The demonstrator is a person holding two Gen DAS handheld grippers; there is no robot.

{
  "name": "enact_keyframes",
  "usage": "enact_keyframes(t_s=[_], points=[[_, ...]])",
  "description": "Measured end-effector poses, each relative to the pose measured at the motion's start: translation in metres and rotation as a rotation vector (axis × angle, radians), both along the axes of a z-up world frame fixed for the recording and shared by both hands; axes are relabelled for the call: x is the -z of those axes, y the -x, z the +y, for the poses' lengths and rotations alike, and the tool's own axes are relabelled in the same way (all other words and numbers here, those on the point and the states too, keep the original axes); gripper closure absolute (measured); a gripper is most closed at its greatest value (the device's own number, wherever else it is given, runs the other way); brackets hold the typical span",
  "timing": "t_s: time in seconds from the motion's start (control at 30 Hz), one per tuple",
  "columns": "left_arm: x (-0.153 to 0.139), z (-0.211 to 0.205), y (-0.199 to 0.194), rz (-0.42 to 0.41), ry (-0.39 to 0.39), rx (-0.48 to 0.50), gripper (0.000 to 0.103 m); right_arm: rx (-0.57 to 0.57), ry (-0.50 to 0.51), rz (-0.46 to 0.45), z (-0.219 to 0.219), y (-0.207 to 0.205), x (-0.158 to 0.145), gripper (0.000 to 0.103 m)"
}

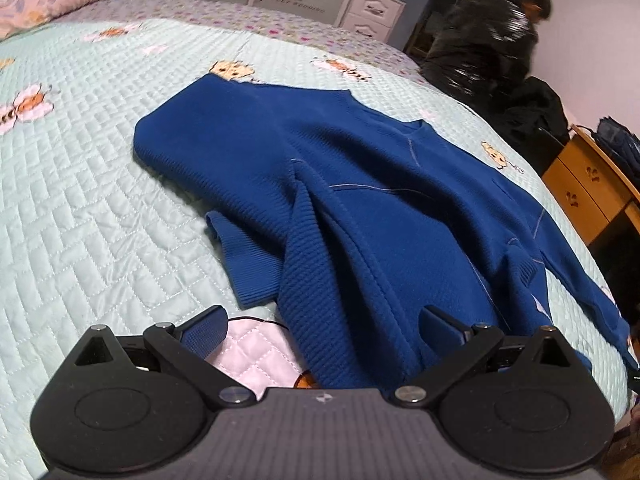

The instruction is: Fold clothes

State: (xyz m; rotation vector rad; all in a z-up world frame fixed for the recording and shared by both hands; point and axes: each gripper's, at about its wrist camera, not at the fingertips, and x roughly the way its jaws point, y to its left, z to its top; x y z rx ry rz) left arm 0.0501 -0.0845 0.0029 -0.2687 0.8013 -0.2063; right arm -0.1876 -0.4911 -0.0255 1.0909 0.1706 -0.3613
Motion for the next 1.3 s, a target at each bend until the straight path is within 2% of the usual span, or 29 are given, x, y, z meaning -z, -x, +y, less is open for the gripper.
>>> enact_keyframes(t_s=[0.1, 0.2, 0.33, 0.43, 0.5, 0.6, 0.67, 0.73, 0.77, 0.8, 0.83, 0.87, 0.93, 0.97, 1.0, 1.03, 1.1, 1.13, 1.23, 1.3], points=[[0.000, 0.001, -0.004, 0.006, 0.010, -0.010, 0.001, -0.045, 0.037, -0.015, 0.001, -0.001, -0.011, 0.014], [0.001, 0.002, -0.006, 0.011, 0.016, -0.016, 0.001, -0.060, 0.040, 0.064, -0.002, -0.011, -0.010, 0.019], [0.003, -0.001, -0.005, 0.020, 0.012, -0.003, 0.001, -0.068, 0.078, 0.114, 0.005, -0.016, -0.019, 0.019], [0.006, 0.000, -0.005, 0.028, 0.018, -0.008, 0.001, -0.078, 0.258, 0.234, 0.024, -0.027, -0.040, 0.020], [0.008, 0.000, -0.005, 0.033, 0.023, -0.008, 0.001, -0.070, 0.545, 0.352, 0.052, -0.042, -0.059, 0.018], [0.011, -0.002, -0.006, 0.033, 0.016, 0.005, 0.001, -0.223, 0.815, 0.396, 0.087, -0.068, -0.072, 0.019], [0.012, -0.003, -0.007, 0.033, 0.011, 0.008, 0.001, -0.422, 0.741, 0.408, 0.087, -0.094, -0.071, 0.023], [0.014, -0.003, -0.008, 0.033, 0.016, 0.009, 0.001, -0.683, 0.546, 0.438, 0.072, -0.122, -0.056, 0.028], [0.015, -0.003, -0.009, 0.034, 0.019, 0.010, 0.001, -0.756, 0.526, 0.447, 0.067, -0.132, -0.049, 0.043], [0.016, -0.002, -0.009, 0.035, 0.019, 0.007, 0.001, -0.742, 0.595, 0.492, 0.061, -0.139, -0.047, 0.084], [0.017, -0.001, -0.010, 0.037, 0.019, 0.005, 0.001, -0.714, 0.677, 0.541, 0.055, -0.146, -0.046, 0.097], [0.017, -0.001, -0.011, 0.037, 0.019, 0.001, 0.001, -0.653, 0.691, 0.550, 0.043, -0.149, -0.048, 0.095], [0.016, 0.000, -0.011, 0.036, 0.022, 0.000, 0.001, -0.450, 0.752, 0.590, 0.027, -0.149, -0.059, 0.091], [0.015, 0.000, -0.011, 0.036, 0.025, 0.002, 0.001, -0.353, 0.794, 0.606, 0.026, -0.147, -0.066, 0.066], [0.014, 0.001, -0.010, 0.035, 0.027, 0.004, 0.001, -0.336, 0.780, 0.589, 0.029, -0.143, -0.071, 0.056], [0.014, 0.002, -0.011, 0.034, 0.028, 0.003, 0.001, -0.331, 0.757, 0.568, 0.033, -0.139, -0.075, 0.056], [0.015, 0.004, -0.011, 0.036, 0.034, -0.003, 0.001, -0.467, 0.663, 0.503, 0.043, -0.130, -0.078, 0.055], [0.016, 0.005, -0.012, 0.038, 0.039, -0.008, 0.001, -0.491, 0.654, 0.515, 0.052, -0.124, -0.077, 0.053], [0.016, 0.006, -0.012, 0.039, 0.040, -0.002, 0.001, -0.491, 0.725, 0.580, 0.075, -0.096, -0.077, 0.042], [0.016, 0.006, -0.012, 0.041, 0.044, -0.003, 0.001, -0.421, 0.684, 0.560, 0.069, -0.072, -0.076, 0.037]])
